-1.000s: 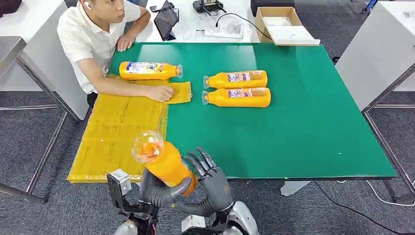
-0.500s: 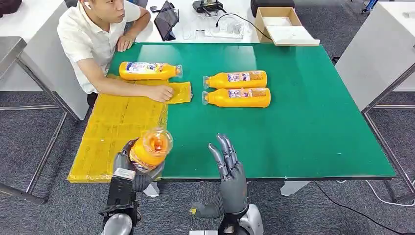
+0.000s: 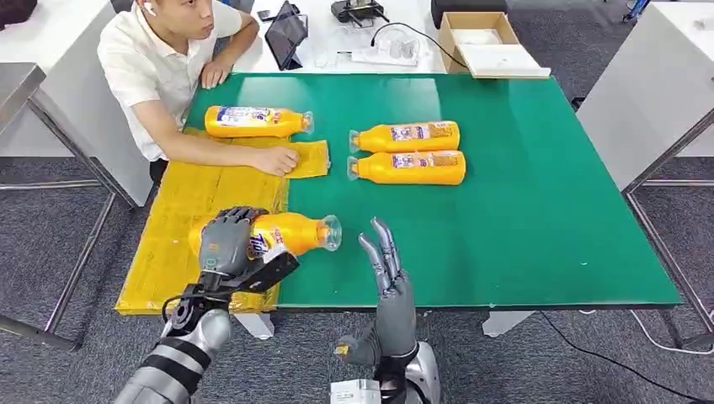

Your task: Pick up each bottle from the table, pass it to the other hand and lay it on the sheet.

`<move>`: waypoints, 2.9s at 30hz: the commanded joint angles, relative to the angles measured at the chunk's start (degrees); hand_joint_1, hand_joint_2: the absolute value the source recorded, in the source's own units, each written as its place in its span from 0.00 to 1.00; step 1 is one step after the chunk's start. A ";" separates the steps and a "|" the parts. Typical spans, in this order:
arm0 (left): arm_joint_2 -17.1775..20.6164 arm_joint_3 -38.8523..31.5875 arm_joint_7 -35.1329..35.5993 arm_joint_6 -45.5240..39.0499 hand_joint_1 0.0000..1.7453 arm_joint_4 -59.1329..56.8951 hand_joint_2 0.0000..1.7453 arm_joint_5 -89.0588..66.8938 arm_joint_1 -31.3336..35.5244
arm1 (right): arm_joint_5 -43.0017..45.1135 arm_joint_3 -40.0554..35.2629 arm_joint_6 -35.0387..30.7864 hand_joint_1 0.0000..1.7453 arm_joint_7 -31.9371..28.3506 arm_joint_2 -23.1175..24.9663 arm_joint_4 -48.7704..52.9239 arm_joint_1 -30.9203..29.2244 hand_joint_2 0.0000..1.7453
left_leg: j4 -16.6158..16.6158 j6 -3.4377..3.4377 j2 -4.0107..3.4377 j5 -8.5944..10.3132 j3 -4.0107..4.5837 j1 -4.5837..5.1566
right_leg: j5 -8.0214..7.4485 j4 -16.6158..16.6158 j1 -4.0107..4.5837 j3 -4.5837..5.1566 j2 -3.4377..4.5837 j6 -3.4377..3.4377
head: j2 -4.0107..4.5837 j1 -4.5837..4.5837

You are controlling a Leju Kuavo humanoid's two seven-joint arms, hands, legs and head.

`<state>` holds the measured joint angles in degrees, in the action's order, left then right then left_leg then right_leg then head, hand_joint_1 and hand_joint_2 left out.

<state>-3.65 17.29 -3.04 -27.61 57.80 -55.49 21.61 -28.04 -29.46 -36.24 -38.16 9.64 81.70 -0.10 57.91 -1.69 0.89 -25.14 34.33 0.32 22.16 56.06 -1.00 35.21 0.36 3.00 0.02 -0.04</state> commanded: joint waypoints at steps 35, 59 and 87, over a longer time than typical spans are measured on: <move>1.00 1.83 -1.98 18.93 0.00 -22.24 1.00 7.43 13.91 | 8.77 -2.55 3.04 0.00 -1.84 -0.59 -13.77 -3.87 0.00 | -0.04 0.11 0.00 0.00 -0.12 -0.03 | 0.02 -0.05 0.03 -0.16 -0.02 -0.07 | -0.02 0.00; -0.46 2.26 -17.35 21.04 0.00 23.08 1.00 55.53 -6.21 | 11.71 -5.68 -0.10 0.00 -1.84 -2.61 -13.65 -3.37 0.00 | -0.01 0.10 -0.02 -0.08 0.00 -0.02 | 0.04 -0.08 0.04 -0.03 0.02 -0.09 | 0.00 0.00; 0.97 1.64 -19.77 21.55 0.00 43.91 1.00 67.45 -20.69 | -30.13 22.98 0.12 0.00 24.23 -16.49 -43.51 -19.90 1.00 | -0.03 0.06 0.17 -0.08 -0.15 0.12 | 0.06 -0.17 -0.11 -0.28 -0.12 -0.05 | 0.00 0.00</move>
<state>-3.54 18.05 -22.01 -5.38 97.70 13.42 2.85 -54.30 -13.76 -36.15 -17.57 -4.07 53.41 -12.32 57.92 -1.75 1.15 -25.13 34.41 0.49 22.14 55.95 -1.18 35.17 0.27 3.06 0.02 -0.04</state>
